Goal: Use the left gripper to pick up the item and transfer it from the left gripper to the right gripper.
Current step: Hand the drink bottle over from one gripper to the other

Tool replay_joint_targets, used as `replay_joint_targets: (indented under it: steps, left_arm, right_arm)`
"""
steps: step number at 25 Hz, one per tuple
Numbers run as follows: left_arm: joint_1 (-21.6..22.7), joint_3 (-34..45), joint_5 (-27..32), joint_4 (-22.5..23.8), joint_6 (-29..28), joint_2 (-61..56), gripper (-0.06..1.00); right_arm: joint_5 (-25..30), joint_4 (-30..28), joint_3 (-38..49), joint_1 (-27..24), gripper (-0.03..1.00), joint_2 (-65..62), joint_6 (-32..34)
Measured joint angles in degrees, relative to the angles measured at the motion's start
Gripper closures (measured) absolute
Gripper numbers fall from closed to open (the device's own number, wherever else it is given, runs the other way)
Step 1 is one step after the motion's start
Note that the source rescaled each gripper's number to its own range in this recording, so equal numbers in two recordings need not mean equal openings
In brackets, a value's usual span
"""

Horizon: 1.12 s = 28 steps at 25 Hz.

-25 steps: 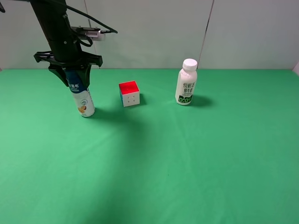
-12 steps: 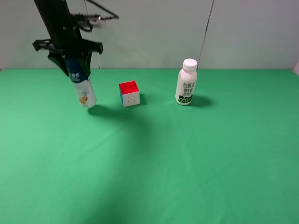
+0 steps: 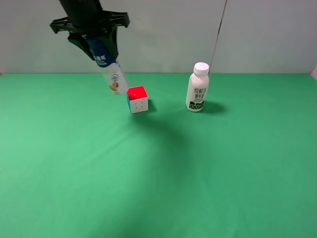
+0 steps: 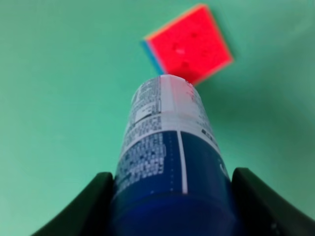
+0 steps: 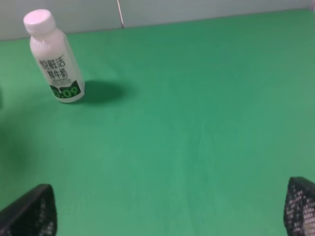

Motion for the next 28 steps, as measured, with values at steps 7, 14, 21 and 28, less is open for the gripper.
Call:
replay_joint_targets:
  steps: [7,14,21,28]
  left_arm:
    - [-6.22,0.00,-3.06,-9.28,0.07,-0.05,0.94]
    - [-7.50,0.00,-7.55,-22.12,4.61,-0.05,0.94]
    - [-7.50,0.00,-8.98,-32.75,11.47,-0.05,0.94]
    - [-7.50,0.00,-9.56,-40.63,17.76,-0.05,0.94]
  right_arm:
    - [0.00,0.00,0.00,0.00,-0.03,0.00,0.00]
    - [0.00,0.11,0.00,0.00,-0.03,0.00,0.00]
    - [0.00,0.01,0.00,0.00,-0.03,0.00,0.00]
    - [0.00,0.61,0.00,0.00,-0.03,0.00,0.00]
